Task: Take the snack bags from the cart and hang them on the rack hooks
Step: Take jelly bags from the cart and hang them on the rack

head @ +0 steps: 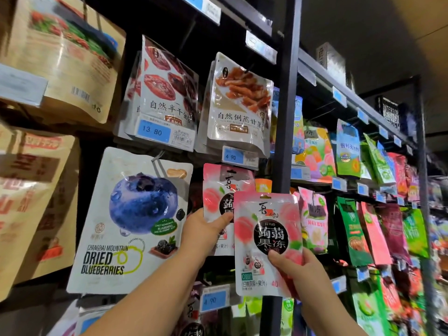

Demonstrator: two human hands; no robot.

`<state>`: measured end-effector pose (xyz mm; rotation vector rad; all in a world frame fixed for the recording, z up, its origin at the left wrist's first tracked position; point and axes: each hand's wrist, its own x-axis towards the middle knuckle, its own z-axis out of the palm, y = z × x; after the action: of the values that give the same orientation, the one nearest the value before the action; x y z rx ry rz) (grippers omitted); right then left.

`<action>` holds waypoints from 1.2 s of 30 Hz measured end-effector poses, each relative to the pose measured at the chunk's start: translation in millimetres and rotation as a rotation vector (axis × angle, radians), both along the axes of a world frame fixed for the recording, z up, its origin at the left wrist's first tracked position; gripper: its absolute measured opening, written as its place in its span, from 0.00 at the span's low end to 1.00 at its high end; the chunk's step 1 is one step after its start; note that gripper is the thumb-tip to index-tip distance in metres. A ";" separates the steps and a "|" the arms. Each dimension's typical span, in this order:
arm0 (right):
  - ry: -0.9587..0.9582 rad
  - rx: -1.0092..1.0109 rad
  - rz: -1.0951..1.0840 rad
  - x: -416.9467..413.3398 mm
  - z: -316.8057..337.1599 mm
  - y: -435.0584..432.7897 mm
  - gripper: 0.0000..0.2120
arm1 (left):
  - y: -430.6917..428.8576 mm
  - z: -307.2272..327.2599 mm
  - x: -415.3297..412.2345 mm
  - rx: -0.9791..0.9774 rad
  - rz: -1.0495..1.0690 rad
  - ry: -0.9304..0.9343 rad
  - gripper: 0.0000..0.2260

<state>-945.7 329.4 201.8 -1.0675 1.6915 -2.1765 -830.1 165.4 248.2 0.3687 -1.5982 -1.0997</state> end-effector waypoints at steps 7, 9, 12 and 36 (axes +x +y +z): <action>0.019 -0.023 0.005 -1.5 3.1 1.4 0.26 | -4.0 2.4 -6.4 0.031 -0.031 0.007 0.09; 0.020 -0.038 0.016 -1.9 4.5 1.6 0.26 | -7.0 2.1 -8.2 0.048 -0.026 0.003 0.09; 0.033 -0.044 0.032 -1.8 7.4 1.5 0.24 | -14.1 0.7 -10.0 0.055 0.026 -0.018 0.09; 0.039 -0.078 0.245 9.0 40.2 -61.7 0.20 | -16.3 5.5 7.7 -0.485 0.147 0.053 0.17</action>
<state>-936.7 267.8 242.0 -1.2713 1.4156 -2.0923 -822.4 149.0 253.7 0.1274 -1.6994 -0.5785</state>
